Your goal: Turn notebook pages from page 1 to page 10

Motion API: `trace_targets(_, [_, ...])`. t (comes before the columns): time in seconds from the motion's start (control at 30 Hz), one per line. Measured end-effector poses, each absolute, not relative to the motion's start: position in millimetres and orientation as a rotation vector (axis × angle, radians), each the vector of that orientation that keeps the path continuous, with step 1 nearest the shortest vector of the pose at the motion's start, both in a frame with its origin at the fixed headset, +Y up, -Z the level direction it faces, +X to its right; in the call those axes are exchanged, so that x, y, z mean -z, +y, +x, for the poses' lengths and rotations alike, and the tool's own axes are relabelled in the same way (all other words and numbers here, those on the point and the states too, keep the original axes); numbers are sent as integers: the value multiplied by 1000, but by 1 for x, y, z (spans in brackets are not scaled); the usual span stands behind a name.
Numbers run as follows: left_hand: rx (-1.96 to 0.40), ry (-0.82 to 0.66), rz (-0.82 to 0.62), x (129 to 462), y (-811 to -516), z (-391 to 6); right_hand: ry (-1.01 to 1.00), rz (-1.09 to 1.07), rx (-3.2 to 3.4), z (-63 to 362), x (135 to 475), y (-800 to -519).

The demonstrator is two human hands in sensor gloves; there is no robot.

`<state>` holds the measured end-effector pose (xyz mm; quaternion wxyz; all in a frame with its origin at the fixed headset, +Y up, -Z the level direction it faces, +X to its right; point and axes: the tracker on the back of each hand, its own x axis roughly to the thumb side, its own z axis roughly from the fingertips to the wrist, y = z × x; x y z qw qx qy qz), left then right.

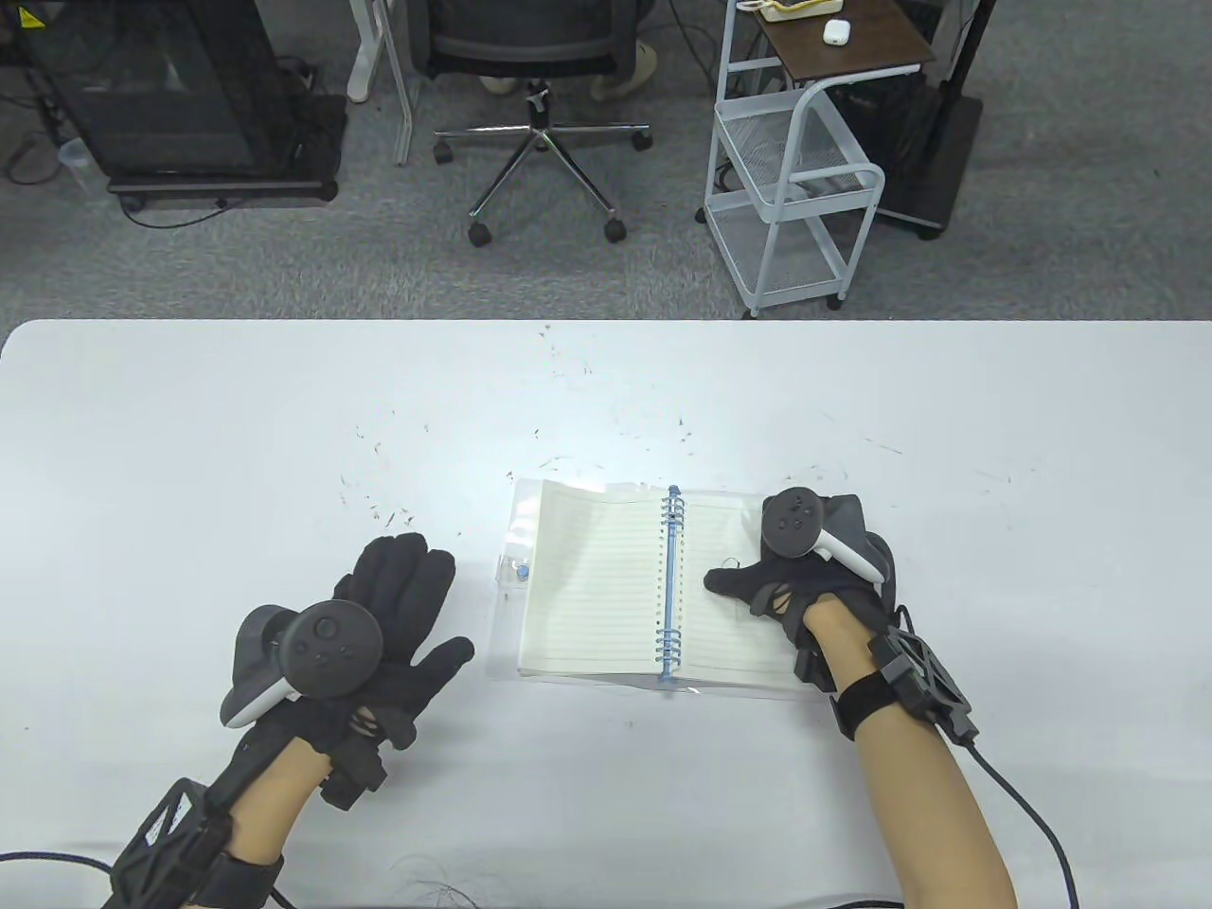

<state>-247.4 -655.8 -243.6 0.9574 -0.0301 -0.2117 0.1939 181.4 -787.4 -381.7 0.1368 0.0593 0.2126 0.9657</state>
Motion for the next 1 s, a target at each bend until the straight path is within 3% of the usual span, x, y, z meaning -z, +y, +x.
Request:
trace_targets(0.73, [-404, -435, -32, 241, -651, -249, 491, 186, -2320, 157, 355, -760])
trace_targets(1.0, [-408, -441, -18, 242, -653, -250, 358, -29, -2085, 175, 344, -737])
